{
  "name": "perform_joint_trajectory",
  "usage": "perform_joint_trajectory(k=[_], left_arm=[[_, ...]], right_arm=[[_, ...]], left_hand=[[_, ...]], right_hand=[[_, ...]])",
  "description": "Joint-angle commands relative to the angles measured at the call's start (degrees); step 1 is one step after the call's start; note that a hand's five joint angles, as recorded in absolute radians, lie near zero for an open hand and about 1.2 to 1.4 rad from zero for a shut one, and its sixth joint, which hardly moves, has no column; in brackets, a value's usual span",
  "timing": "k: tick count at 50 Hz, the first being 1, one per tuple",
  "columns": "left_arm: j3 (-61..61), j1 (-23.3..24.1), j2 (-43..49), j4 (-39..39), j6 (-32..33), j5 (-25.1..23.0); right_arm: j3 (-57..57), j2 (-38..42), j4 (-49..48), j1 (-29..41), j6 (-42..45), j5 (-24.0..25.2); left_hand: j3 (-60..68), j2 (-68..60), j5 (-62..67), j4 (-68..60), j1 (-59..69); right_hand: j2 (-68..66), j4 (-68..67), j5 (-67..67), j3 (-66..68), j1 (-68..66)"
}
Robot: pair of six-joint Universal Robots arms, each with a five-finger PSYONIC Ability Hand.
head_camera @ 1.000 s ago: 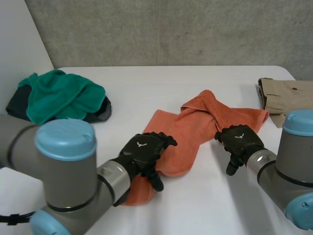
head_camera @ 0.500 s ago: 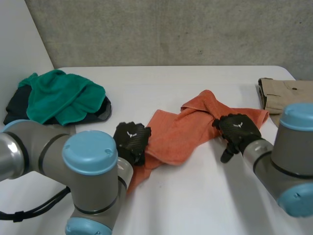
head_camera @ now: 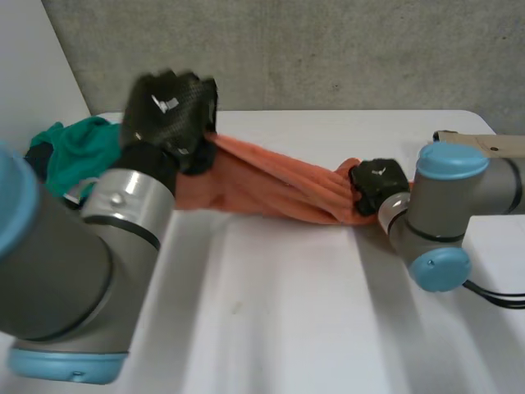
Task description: Fold the laundry.
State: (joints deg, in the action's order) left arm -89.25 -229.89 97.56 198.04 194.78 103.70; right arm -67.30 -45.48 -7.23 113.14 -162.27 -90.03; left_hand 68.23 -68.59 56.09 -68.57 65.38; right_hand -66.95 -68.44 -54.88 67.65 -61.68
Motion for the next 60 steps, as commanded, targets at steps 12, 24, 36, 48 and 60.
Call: perform_joint_trajectory(k=[12,24,36,48,60], left_arm=[[-0.48,-1.18,-10.46,-0.99,0.07,-1.57],[-7.96,-0.74,-2.73,-1.34,-0.28,-3.24],[-8.66,-2.93,-1.76,-1.70,0.16,-3.42],[-9.10,-4.51,-2.46,-1.61,0.16,-3.51],[-9.10,-5.75,-2.46,-1.61,0.16,-5.53]], right_arm=[[10.87,-21.68,11.45,-3.45,8.02,9.60],[12.19,-1.39,11.27,-1.61,13.46,11.55],[-0.80,-15.50,11.27,-2.31,7.42,2.32],[-21.89,-23.60,14.17,-9.60,-10.17,2.85],[-26.04,-15.09,1.60,-9.17,-11.14,3.29]], left_hand=[[11.77,-11.41,13.91,-11.43,14.62],[11.77,-11.41,13.91,-11.43,14.62],[11.77,-11.41,13.91,-11.43,14.62],[11.77,-11.41,13.91,-11.43,14.62],[11.77,-11.41,13.91,-11.43,14.62]], right_hand=[[-13.05,-11.56,-15.12,12.35,-18.32],[34.41,35.91,32.34,-35.12,29.14],[56.95,58.44,54.88,-57.65,51.68],[42.23,43.72,40.16,-42.93,36.96],[40.21,41.71,38.15,-40.92,34.94]])
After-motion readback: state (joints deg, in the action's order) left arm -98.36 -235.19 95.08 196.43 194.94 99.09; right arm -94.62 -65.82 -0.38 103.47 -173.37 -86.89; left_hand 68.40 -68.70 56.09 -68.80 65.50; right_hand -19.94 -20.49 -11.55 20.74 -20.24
